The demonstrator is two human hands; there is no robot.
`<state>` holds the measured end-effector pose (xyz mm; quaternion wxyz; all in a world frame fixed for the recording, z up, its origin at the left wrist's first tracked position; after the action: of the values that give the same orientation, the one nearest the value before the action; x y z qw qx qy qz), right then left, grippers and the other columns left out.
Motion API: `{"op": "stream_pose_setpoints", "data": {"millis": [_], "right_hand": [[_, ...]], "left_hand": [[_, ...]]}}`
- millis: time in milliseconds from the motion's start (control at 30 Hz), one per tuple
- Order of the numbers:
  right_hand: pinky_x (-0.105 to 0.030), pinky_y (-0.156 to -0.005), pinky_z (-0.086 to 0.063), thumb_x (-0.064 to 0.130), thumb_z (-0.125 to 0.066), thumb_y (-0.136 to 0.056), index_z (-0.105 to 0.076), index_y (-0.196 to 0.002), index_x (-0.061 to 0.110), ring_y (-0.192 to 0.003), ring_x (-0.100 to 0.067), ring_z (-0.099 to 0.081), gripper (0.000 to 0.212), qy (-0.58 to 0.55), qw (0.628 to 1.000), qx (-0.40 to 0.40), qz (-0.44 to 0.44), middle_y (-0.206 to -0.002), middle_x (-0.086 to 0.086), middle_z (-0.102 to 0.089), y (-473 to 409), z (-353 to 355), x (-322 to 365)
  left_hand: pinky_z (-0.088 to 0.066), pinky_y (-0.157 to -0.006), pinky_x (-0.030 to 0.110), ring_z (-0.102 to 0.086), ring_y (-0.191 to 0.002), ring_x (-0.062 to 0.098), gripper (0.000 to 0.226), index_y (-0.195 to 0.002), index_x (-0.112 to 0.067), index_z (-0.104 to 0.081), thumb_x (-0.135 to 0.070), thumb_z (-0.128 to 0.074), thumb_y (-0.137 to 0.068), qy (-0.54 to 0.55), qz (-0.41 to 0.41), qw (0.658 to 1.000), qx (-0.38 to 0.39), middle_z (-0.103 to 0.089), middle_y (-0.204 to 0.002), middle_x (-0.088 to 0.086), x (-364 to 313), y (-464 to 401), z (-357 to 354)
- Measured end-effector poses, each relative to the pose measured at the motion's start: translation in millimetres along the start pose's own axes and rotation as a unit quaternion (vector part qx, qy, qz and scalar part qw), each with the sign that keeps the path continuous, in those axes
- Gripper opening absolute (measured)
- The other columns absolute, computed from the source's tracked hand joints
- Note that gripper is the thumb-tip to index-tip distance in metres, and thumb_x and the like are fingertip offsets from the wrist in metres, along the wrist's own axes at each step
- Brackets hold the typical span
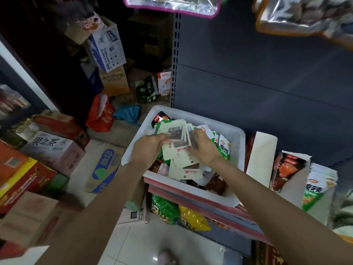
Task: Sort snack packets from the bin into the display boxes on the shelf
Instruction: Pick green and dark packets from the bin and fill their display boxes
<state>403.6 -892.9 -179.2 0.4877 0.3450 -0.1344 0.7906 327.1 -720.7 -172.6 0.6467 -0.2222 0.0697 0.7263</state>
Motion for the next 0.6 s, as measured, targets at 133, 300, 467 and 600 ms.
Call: {"op": "stream_pose_setpoints", "data": {"millis": [133, 300, 467, 600], "right_hand": [[-0.029, -0.110, -0.028, 0.015, -0.065, -0.087, -0.028, -0.146, 0.019, -0.135, -0.020, -0.034, 0.069, 0.038, 0.996, 0.049, 0.060, -0.149, -0.004, -0.034, 2.5, 4.7, 4.4], [-0.027, -0.114, -0.016, 0.021, -0.061, -0.091, -0.033, -0.145, 0.023, -0.143, -0.019, -0.021, 0.061, 0.075, 0.991, 0.092, 0.068, -0.156, -0.003, -0.021, 11.2, 10.3, -3.6], [-0.014, -0.097, -0.025, 0.020, -0.055, -0.094, -0.063, -0.119, 0.014, -0.130, -0.017, -0.041, 0.027, 0.029, 0.994, -0.015, 0.101, -0.141, -0.001, -0.046, 27.1, 42.8, -10.1], [-0.015, -0.077, -0.035, 0.020, -0.055, -0.095, -0.067, -0.093, 0.013, -0.091, -0.007, -0.057, 0.014, -0.047, 0.988, -0.076, 0.128, -0.100, 0.001, -0.067, 55.4, 83.7, -20.1]], "left_hand": [[-0.035, -0.056, 0.020, -0.058, -0.073, 0.013, 0.016, -0.097, -0.022, -0.074, -0.031, -0.065, -0.087, 0.051, 0.035, 0.992, 0.111, -0.071, -0.086, 0.000, -5.1, -3.3, -0.8], [-0.030, -0.051, 0.020, -0.051, -0.059, 0.010, 0.021, -0.090, -0.020, -0.076, -0.034, -0.061, -0.090, 0.142, 0.053, 0.986, 0.073, -0.066, -0.068, -0.001, -22.5, 0.8, 6.0], [-0.030, -0.053, 0.026, -0.048, -0.057, 0.014, 0.027, -0.076, -0.008, -0.071, -0.030, -0.063, -0.089, 0.149, 0.059, 0.986, 0.047, -0.060, -0.061, 0.001, -56.1, 4.5, 8.6], [-0.044, -0.059, 0.036, -0.059, -0.063, 0.021, 0.031, -0.069, -0.006, -0.065, -0.032, -0.066, -0.086, 0.218, 0.074, 0.973, -0.015, -0.064, -0.064, 0.005, -96.9, -1.1, 11.8]]}}
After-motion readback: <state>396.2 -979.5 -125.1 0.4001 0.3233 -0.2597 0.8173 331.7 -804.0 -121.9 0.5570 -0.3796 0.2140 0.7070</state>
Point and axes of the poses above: each hand's wrist, its own y-axis away from the middle knuckle, its own z-axis out of the back of the hand, x = y × z, the point moved 2 cm from there along -y, towards the middle knuckle
